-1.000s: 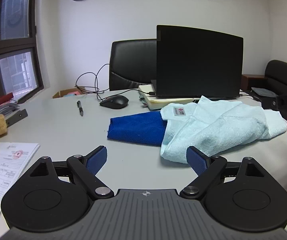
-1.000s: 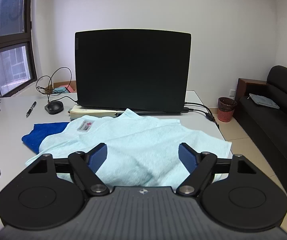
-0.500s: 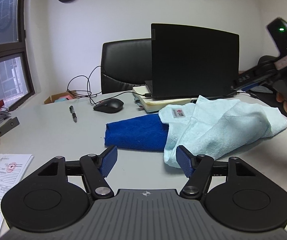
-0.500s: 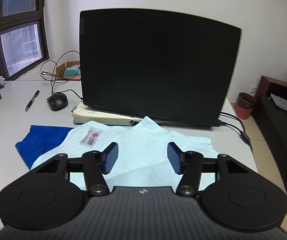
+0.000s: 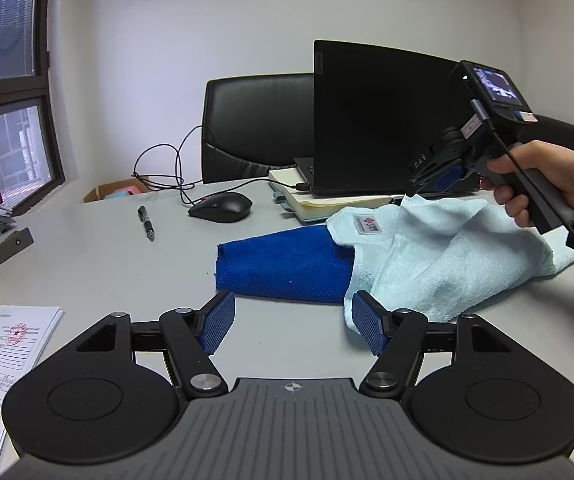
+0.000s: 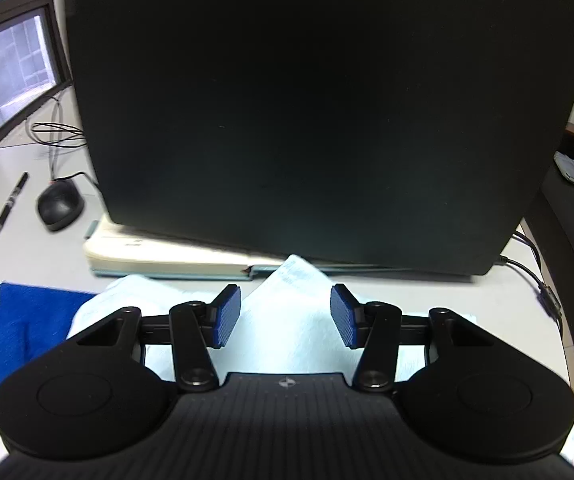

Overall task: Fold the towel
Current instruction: 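Close the right tool on the light blue towel corner, then lift the towel corner upward with the right tool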

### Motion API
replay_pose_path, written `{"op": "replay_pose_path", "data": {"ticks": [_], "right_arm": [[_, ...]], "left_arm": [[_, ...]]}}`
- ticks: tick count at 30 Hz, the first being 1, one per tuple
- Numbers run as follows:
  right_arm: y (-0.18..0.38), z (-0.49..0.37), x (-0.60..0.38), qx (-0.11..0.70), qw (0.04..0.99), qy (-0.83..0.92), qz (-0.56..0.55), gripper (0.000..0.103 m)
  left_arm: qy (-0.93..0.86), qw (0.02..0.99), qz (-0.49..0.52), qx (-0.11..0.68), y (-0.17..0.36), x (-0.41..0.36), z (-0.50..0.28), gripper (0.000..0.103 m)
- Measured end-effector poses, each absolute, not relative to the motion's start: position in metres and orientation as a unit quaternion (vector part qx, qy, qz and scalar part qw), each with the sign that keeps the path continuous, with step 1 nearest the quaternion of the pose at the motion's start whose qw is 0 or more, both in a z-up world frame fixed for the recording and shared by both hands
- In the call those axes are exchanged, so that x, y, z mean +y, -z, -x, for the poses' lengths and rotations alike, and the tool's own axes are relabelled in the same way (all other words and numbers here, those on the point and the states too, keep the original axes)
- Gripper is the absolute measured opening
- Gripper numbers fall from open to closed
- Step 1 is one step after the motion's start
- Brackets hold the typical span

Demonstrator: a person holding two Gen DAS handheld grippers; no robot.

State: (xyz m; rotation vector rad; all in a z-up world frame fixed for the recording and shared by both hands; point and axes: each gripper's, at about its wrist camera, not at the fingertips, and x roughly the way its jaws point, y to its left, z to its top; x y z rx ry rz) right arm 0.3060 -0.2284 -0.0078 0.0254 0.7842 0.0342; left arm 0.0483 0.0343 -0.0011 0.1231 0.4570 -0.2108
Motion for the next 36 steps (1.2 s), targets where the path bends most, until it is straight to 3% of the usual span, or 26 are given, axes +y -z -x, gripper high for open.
{"op": "replay_pose_path", "data": {"ticks": [16,17,19,26,28,36], "right_arm": [[0.035,-0.328,-0.228,0.399,0.917,-0.01,-0.015,0.051],[0.036,-0.327,-0.228,0.399,0.917,-0.011,-0.017,0.049],[0.038,-0.326,-0.231,0.4,0.916,-0.013,-0.022,0.027],[0.042,-0.313,-0.243,0.392,0.919,-0.008,-0.04,0.015],[0.041,-0.307,-0.247,0.386,0.921,-0.011,-0.047,0.003],[0.019,-0.263,-0.272,0.343,0.936,-0.025,-0.074,0.003]], "left_arm": [[0.105,0.965,-0.058,0.235,0.007,0.038,-0.058,0.068],[0.105,0.965,-0.058,0.235,0.008,0.037,-0.058,0.068],[0.106,0.964,-0.06,0.235,0.007,0.037,-0.058,0.068],[0.103,0.963,-0.061,0.242,0.009,0.037,-0.06,0.068],[0.104,0.962,-0.059,0.246,0.009,0.037,-0.063,0.068],[0.106,0.959,-0.051,0.259,0.005,0.034,-0.072,0.067]]}}
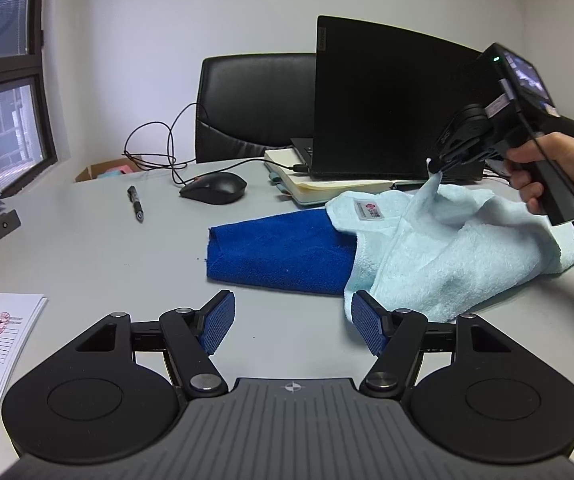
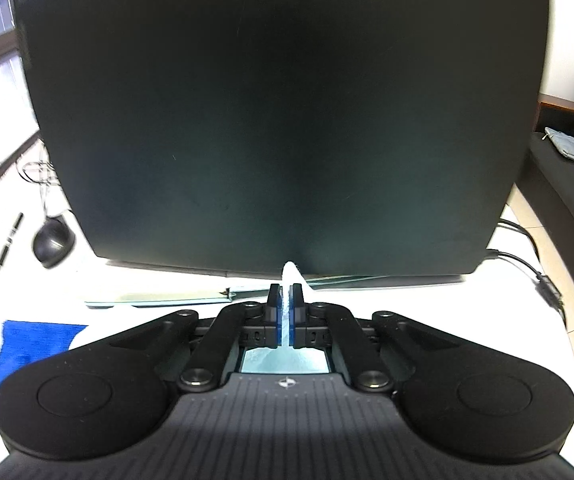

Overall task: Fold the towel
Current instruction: 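Lift the towel corner upward with the right tool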

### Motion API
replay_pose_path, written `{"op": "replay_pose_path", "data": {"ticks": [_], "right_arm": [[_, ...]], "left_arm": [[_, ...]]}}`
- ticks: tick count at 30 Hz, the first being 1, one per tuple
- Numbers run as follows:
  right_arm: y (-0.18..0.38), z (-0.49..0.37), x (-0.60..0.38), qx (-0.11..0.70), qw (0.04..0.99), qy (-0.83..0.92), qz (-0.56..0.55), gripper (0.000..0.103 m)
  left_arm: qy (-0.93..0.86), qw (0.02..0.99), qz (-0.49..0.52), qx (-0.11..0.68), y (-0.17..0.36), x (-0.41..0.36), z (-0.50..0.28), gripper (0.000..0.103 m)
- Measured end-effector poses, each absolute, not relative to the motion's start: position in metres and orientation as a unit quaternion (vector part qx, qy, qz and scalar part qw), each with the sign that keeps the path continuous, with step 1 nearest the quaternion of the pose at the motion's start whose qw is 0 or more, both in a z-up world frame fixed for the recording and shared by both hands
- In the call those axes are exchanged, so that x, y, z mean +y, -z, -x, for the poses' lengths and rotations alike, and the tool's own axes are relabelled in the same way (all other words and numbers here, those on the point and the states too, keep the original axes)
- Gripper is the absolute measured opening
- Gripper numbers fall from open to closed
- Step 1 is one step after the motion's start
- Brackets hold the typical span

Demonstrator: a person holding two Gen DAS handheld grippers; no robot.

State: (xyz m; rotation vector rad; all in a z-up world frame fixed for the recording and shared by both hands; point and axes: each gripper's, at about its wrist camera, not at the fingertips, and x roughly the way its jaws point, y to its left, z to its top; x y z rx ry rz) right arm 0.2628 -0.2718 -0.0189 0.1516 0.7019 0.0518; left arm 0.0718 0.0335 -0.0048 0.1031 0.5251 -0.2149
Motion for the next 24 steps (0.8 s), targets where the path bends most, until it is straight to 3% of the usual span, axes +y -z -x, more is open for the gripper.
{"op": "replay_pose_path", "data": {"ticks": [5,14,20,24], "right_arm": [[-0.002,-0.227,-0.288,0.315,0.945,-0.035,-0.079,0.003],[-0.061,-0.167,-0.313,0.267,0.958,-0.049,-0.093,0.003],[-0.071,-0.118,-0.321,0.251,0.963,-0.051,-0.088,0.003],[-0.076,-0.081,-0.334,0.25,0.963,-0.047,-0.085,0.003]], "left_arm": [[0.106,0.96,-0.059,0.253,-0.001,0.028,-0.079,0.058],[0.136,0.96,-0.062,0.237,-0.022,0.022,-0.097,0.057],[0.171,0.95,-0.076,0.25,-0.034,0.007,-0.121,0.057],[0.18,0.944,-0.083,0.264,-0.039,-0.002,-0.14,0.049]]}}
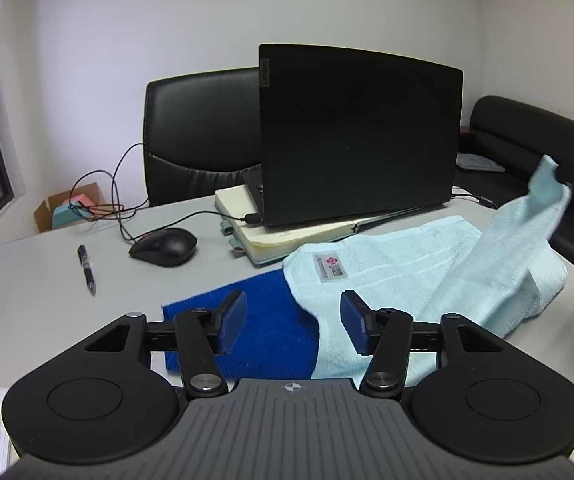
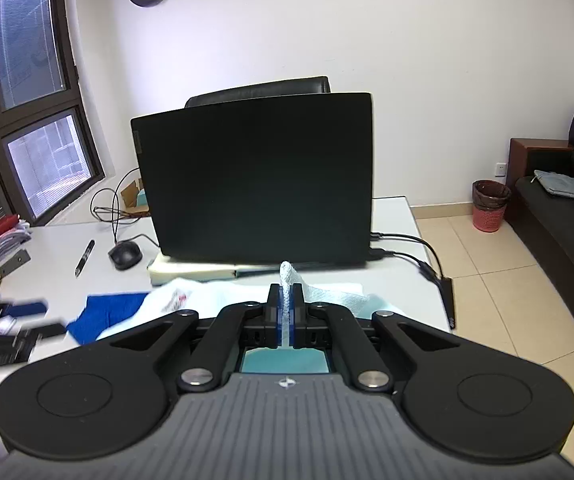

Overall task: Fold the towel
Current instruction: 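Lift the towel corner upward with the right tool, then grasp the towel edge with the left tool while the right tool holds its corner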

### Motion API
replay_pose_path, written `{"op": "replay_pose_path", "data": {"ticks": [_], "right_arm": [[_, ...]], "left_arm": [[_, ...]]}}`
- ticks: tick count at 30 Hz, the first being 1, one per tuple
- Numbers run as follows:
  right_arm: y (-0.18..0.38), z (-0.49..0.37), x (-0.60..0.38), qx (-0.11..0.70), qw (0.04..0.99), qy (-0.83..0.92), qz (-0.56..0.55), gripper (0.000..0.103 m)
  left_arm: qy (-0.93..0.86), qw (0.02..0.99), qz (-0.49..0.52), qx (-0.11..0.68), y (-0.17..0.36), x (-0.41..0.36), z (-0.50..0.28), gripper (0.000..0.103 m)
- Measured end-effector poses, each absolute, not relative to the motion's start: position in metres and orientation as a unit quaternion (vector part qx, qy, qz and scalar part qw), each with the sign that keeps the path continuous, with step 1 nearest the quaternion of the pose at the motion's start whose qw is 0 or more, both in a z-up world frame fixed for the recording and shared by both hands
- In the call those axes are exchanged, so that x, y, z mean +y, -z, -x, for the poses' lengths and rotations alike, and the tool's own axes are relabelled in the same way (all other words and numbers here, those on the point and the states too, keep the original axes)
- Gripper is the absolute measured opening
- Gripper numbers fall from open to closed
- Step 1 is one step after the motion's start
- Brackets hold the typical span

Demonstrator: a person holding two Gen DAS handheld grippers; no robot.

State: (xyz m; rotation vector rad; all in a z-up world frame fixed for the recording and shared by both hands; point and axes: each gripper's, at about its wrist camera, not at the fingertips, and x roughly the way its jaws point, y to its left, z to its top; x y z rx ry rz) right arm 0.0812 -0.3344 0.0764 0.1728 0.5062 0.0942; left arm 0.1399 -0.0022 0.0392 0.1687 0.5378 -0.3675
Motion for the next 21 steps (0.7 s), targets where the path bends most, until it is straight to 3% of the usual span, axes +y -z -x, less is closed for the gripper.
{"op": "replay_pose_path", "data": {"ticks": [7,11,21], "right_arm": [[-0.067,-0.033,-0.357,0.246,0.963,-0.032,-0.104,0.003],[-0.059,-0.01,-0.367,0.247,0.963,-0.02,-0.11,0.003],[-0.029,0.032,-0.395,0.259,0.954,0.014,-0.152,0.003]], "left_arm": [[0.189,0.929,-0.077,0.31,-0.036,-0.014,-0.183,0.04],[0.203,0.913,-0.064,0.348,-0.022,-0.02,-0.215,0.029],[0.185,0.898,-0.057,0.394,0.01,-0.039,-0.265,0.029]]}}
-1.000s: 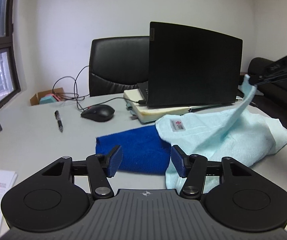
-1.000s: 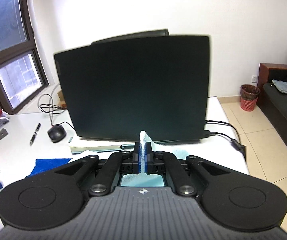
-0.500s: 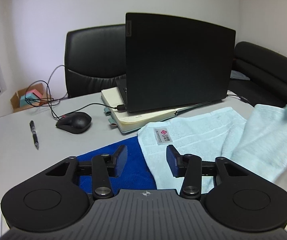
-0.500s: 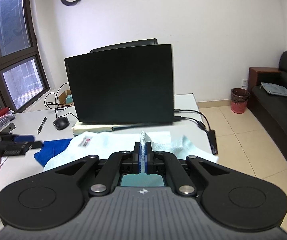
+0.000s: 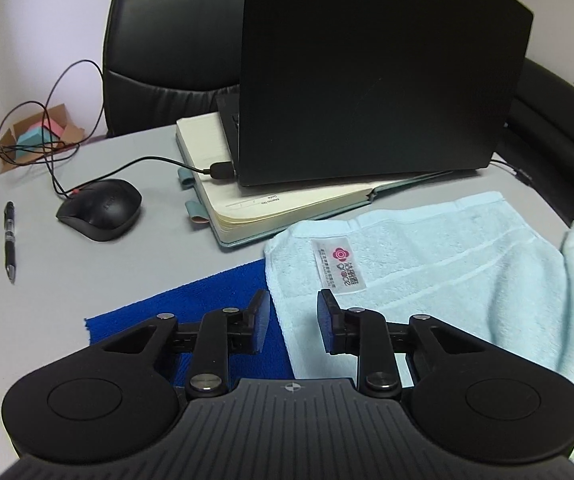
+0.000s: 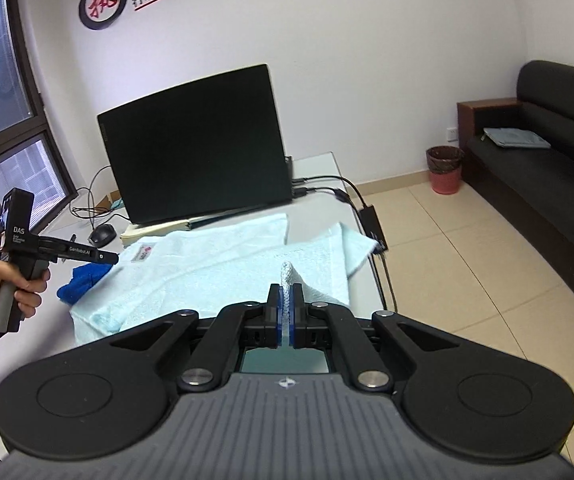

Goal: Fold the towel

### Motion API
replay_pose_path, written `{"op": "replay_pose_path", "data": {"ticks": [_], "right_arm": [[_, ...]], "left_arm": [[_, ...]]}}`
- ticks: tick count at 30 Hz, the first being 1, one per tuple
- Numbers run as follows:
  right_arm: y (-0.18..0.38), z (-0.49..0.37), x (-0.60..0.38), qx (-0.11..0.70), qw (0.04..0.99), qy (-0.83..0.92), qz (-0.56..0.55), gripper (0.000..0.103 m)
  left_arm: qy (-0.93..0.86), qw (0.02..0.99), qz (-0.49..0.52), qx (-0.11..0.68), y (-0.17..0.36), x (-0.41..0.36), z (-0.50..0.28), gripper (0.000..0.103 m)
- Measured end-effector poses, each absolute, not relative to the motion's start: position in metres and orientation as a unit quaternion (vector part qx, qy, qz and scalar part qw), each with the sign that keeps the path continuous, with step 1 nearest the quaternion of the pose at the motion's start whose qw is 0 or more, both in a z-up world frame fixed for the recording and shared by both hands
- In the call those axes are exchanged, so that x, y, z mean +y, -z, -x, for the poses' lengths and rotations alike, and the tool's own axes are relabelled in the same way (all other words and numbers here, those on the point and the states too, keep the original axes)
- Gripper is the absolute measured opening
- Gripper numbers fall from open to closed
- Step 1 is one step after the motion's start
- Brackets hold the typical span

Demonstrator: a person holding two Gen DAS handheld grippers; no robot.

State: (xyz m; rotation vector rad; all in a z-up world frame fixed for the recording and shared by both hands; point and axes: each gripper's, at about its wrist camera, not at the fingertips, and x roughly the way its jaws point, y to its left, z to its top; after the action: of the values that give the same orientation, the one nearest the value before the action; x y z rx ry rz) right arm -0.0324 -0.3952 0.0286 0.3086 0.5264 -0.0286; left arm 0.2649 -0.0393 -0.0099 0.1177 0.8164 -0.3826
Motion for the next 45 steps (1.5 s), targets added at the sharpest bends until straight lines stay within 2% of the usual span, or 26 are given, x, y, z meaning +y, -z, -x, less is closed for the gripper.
{"op": "replay_pose_path", "data": {"ticks": [20,24,26,29,45], "right_arm": [[0.017,0.05,-0.42,0.278,0.937,0.052,-0.203,0.003],[0.018,0.048,-0.419,0.277,0.937,0.05,-0.206,0.003],[0.019,0.048,-0.42,0.276,0.937,0.05,-0.207,0.003],[0.017,0.048,-0.419,0.273,0.938,0.049,-0.208,0.003],[-0.007,0.051,-0.417,0.234,0.949,0.058,-0.204,0.003]], "left_arm": [[0.163,0.899,-0.044,0.404,0.028,-0.054,-0.314,0.031],[0.168,0.902,-0.054,0.395,0.029,-0.056,-0.311,0.026],[0.173,0.901,-0.049,0.394,0.029,-0.055,-0.31,0.016],[0.18,0.901,-0.035,0.393,0.026,-0.052,-0.308,0.008],[0.187,0.928,0.007,0.323,-0.029,-0.021,-0.264,0.007]]}}
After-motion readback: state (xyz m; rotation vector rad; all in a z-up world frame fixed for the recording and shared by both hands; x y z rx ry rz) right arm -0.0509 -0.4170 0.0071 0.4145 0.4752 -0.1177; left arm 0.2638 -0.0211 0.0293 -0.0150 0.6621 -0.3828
